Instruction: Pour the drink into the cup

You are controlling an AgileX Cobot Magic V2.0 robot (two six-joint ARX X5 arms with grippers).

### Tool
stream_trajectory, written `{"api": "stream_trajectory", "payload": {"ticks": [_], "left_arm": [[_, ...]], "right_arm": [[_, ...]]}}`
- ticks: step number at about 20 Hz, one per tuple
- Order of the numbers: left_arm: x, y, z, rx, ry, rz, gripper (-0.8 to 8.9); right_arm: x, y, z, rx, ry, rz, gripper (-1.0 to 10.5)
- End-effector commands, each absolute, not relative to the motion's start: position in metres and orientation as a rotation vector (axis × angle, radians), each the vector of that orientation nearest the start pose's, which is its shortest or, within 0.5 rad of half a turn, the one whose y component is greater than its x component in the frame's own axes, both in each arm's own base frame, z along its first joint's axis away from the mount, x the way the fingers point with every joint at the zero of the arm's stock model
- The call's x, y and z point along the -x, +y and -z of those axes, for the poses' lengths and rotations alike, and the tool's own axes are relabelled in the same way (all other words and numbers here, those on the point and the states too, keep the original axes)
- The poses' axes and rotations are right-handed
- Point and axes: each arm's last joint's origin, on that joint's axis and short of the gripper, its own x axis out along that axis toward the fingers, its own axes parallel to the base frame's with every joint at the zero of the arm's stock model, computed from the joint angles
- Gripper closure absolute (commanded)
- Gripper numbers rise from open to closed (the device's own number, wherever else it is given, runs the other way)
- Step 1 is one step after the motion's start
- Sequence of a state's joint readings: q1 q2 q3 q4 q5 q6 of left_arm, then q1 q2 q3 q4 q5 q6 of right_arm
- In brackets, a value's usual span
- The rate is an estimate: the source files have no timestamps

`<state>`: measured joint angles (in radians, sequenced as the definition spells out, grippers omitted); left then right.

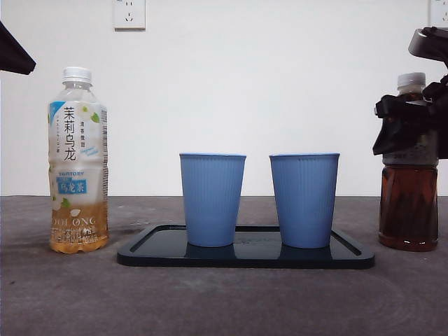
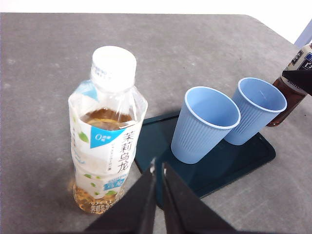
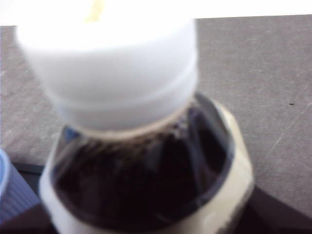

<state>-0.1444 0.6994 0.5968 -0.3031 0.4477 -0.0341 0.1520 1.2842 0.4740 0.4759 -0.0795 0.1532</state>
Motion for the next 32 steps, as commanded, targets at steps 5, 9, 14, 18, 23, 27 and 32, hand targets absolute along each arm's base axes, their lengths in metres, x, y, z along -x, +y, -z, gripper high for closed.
{"api": "stream_trajectory", "payload": {"ticks": [5, 9, 14, 18, 23, 27, 32], "left_arm": [[-0.152, -0.035, -0.276, 0.071, 0.392, 0.589, 7.84], [-0.152, -0.035, -0.275, 0.071, 0.392, 0.589, 7.84], [-0.152, -0.035, -0.275, 0.071, 0.393, 0.589, 7.84], [-0.152, -0.035, -0.275, 0.071, 0.392, 0.589, 7.84], [-0.152, -0.036, -0.276, 0.074, 0.392, 0.592, 7.85], [-0.152, -0.038, -0.275, 0.073, 0.399, 0.606, 7.85], [-0.151, -0.041, -0.275, 0.072, 0.401, 0.625, 7.85]], "right_arm": [[-0.242, 0.040, -0.199, -0.071, 0.337, -0.199, 7.5], [-0.236, 0.041, -0.236, 0.072, 0.486, -0.136, 7.5], [-0.229, 0.063, -0.277, 0.243, 0.664, -0.233, 7.5], [-0.221, 0.085, -0.291, 0.434, 0.756, -0.250, 7.5], [-0.223, 0.118, -0.294, 0.734, 0.846, -0.231, 7.5], [-0.234, 0.142, -0.290, 0.932, 0.885, -0.186, 7.5], [-0.247, 0.161, -0.272, 1.198, 0.917, -0.090, 7.5]]}}
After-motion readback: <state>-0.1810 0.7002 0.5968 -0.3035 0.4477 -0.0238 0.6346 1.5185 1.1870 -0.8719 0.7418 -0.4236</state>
